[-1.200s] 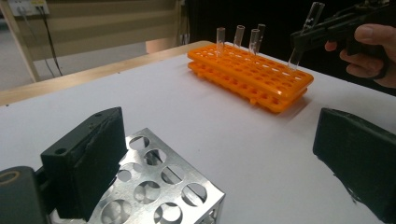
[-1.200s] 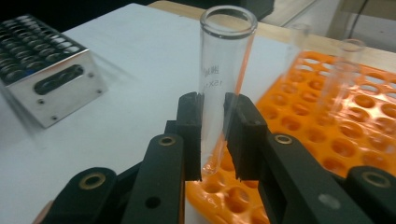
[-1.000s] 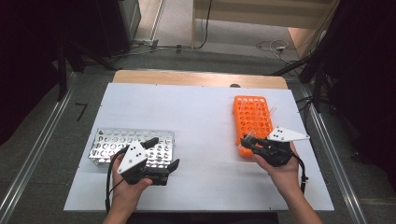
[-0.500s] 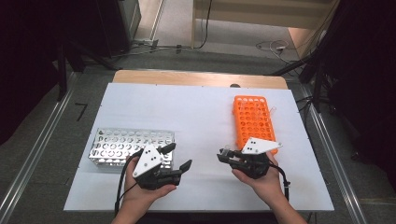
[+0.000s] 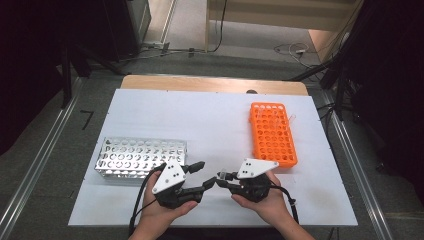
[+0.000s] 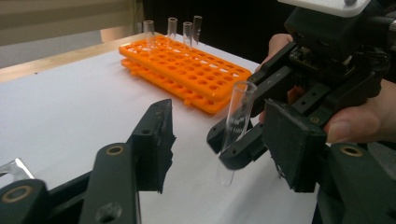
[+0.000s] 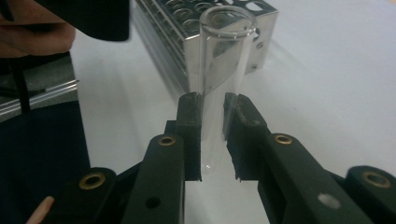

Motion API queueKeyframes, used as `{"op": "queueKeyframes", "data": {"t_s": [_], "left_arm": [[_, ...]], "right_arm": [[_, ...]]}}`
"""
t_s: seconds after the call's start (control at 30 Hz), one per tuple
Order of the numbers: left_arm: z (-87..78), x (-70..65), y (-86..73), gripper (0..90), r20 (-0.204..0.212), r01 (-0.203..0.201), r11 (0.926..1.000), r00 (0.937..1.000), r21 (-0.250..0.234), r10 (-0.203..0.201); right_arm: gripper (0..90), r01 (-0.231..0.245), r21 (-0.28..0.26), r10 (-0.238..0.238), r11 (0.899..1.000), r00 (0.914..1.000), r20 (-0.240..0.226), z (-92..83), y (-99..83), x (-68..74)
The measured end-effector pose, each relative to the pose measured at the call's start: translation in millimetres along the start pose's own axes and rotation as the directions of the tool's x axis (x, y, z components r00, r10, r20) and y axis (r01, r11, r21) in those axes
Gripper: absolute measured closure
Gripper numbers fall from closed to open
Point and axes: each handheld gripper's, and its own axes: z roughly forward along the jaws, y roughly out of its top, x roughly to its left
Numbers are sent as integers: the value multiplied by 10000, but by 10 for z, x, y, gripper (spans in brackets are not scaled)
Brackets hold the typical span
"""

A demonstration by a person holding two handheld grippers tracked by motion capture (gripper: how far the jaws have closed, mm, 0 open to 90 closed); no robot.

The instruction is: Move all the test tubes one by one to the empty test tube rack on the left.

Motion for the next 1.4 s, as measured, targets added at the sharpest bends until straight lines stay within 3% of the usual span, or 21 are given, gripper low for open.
{"op": "queueKeyframes", "data": {"t_s": [0.23, 0.6, 1.0, 1.23, 1.4], "left_arm": [[83, -85, -1, 563, 377, -202, 9997, 9991, 157, 196], [141, -121, -19, 742, 415, -327, 9982, 9987, 512, 306], [133, -118, 4, 760, 141, -400, 9983, 9991, 428, 395], [79, -50, 70, 762, -133, -283, 9993, 9995, 263, 287], [5, 60, 155, 762, -538, -244, 9996, 9982, 131, 250]], "right_arm": [[739, 358, 138, -355, 9993, 9991, -211, 59, 42, 111], [739, 641, 229, -633, 9977, 9974, -348, 82, 74, 197], [723, 529, 41, -526, 9986, 9976, -448, 77, 67, 174], [520, 465, -425, -484, 9980, 9977, -471, -26, 72, 106], [310, 295, -792, -300, 9964, 9995, -49, -163, 64, 13]]}}
